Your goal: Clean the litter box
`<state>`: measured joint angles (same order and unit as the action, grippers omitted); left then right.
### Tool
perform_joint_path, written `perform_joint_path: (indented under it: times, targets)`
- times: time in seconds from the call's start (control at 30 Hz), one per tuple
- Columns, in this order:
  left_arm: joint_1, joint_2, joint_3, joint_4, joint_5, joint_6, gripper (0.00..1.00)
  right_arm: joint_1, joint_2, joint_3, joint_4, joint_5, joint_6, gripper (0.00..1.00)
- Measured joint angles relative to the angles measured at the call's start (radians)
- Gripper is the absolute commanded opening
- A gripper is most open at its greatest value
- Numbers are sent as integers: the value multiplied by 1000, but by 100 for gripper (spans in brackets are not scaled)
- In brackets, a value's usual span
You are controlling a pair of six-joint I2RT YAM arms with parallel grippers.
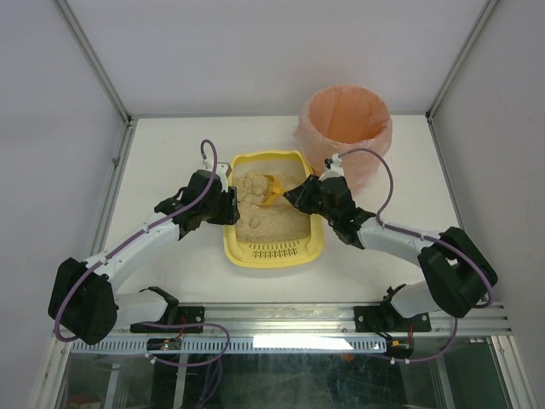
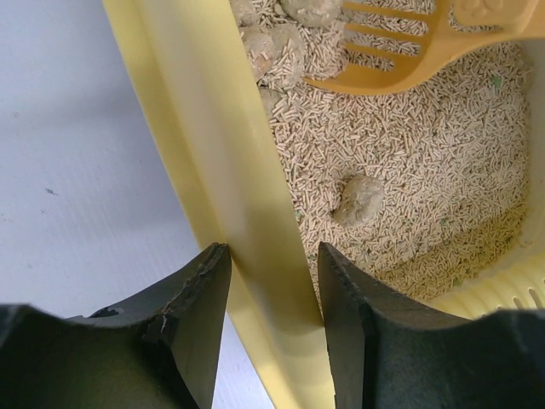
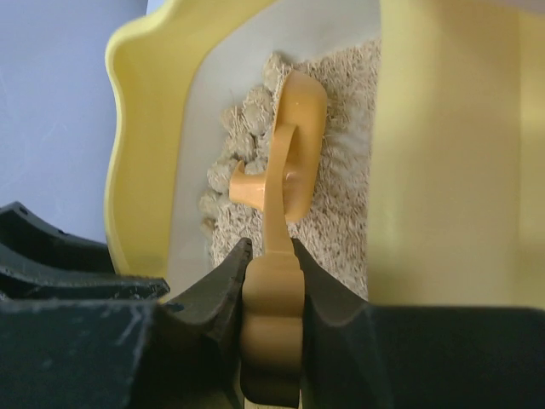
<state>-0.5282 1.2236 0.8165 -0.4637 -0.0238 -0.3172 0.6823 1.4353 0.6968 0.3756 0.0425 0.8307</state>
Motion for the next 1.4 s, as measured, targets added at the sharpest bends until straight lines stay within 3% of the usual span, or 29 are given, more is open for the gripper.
perform_joint_path:
  times: [0.4, 0.57, 0.7, 0.8, 1.03, 1.23, 1.4]
  targets:
    - [-1, -3, 0, -1, -2, -4, 35, 2, -306, -198, -2, 62, 72, 0]
    - [-1, -3, 0, 0, -1, -3, 24, -19, -410, -267, 15, 61, 100, 0]
    - [-1, 0, 2, 0, 2, 8, 21, -49, -491, -327, 23, 42, 124, 0]
    - [-2, 14, 15, -5, 4, 25, 12, -68, -552, -365, 23, 17, 147, 0]
    - [-27, 60, 53, -3, -2, 98, 10, -113, -645, -391, 15, -51, 184, 0]
    - [-46, 59, 52, 15, -15, 118, 23, -153, -641, -398, 26, -124, 208, 0]
    - [-58, 18, 22, 39, -51, 109, 51, -203, -682, -432, 18, -155, 243, 0]
